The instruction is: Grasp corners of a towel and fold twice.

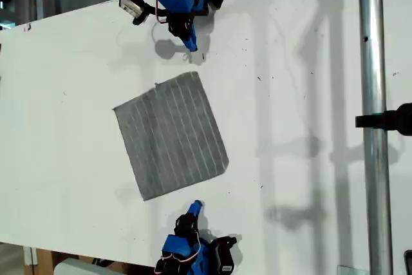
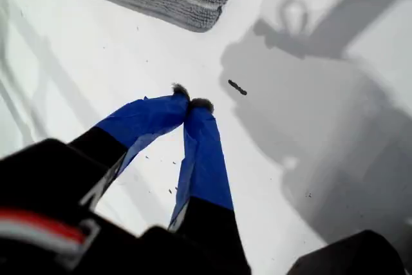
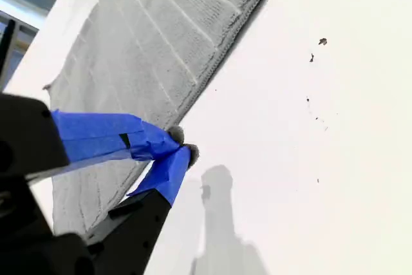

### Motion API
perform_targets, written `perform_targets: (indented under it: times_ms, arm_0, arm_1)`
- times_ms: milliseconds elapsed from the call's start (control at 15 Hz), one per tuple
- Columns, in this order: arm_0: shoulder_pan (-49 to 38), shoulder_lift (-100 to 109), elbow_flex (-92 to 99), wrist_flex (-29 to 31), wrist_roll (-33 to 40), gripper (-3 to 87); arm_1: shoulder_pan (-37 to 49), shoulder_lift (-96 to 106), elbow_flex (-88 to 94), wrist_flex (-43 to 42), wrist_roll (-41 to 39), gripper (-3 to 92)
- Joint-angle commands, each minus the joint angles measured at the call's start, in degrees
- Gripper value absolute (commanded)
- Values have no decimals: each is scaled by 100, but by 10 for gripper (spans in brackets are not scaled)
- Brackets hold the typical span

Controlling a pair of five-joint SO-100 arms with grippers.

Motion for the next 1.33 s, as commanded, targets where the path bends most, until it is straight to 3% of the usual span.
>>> perform_targets:
  times_ms: [0, 267, 533, 867, 1200, 1267]
  arm_0:
    - [-35, -9, 26, 26, -53, -21]
    - [-44, -9, 26, 35, -44, -21]
    - [-62, -9, 26, 35, -44, -21]
    - [-70, -9, 26, 35, -70, -21]
    - [-44, -9, 26, 35, -141, -21]
    - [-53, -9, 26, 35, -141, -21]
  arm_1:
    - [35, 9, -79, 26, 35, -3]
    - [44, 9, -132, -88, -53, -3]
    - [-35, -659, -1090, -387, -809, -3]
    - [149, -3876, -4184, -185, -2988, -3]
    - [325, -6293, -6548, 756, -5344, 2]
    - [439, -6539, -6855, 905, -5537, 57]
